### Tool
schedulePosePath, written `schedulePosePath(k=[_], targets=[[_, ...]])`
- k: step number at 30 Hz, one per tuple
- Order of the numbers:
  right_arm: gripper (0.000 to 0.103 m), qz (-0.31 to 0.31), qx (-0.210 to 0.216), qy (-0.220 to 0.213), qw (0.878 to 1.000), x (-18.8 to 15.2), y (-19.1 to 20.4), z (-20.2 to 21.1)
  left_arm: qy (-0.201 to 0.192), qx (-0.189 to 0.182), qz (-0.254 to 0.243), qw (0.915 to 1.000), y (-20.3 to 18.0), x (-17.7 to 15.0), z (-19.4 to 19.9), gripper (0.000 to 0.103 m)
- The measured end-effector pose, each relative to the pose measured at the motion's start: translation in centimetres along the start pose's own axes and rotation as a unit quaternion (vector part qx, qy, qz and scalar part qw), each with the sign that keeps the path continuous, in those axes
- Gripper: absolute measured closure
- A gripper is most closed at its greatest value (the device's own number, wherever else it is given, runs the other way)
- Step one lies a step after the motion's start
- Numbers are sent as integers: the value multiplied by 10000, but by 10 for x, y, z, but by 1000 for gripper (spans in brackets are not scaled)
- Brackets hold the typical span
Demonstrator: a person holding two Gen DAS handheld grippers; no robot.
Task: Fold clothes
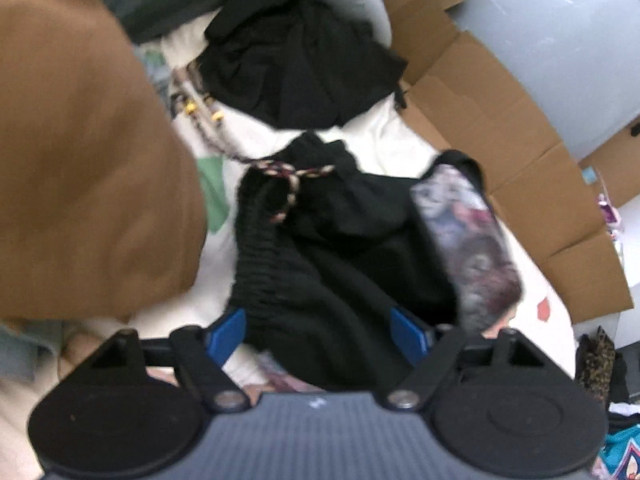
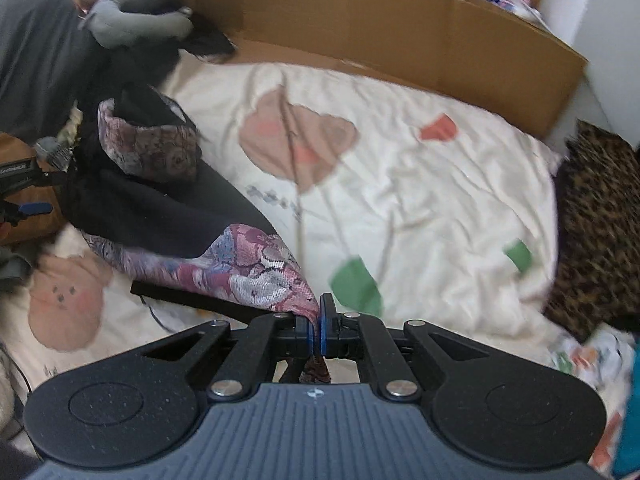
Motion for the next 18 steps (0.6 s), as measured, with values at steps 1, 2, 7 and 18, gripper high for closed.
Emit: schedulePosePath(k=[1, 2, 7, 18], targets=[[103, -16, -35, 55, 10000, -5, -3, 3, 29, 27, 4, 10000, 1, -4, -2, 22], [102, -31, -67, 104, 9999, -9, -6, 6, 57, 56, 4, 10000, 2, -7, -4, 22], [102, -104, -267, 339, 9990, -28, -17, 16, 151, 140, -41, 9998, 10, -14, -7, 22], [102, -376, -591, 1029, 9922, -82, -32, 23, -58, 69, -264, 9996, 6, -7, -16, 22]])
Point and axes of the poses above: each gripper's, at about its wrist camera, not at the fingertips, and z roughly against the way its jaws point, y to its left, x to its top, the point moved 3 cm from there along -z, roughly the way its jaws point, and after that the axes turned 2 degrees about -y, right-handed, at the moved point
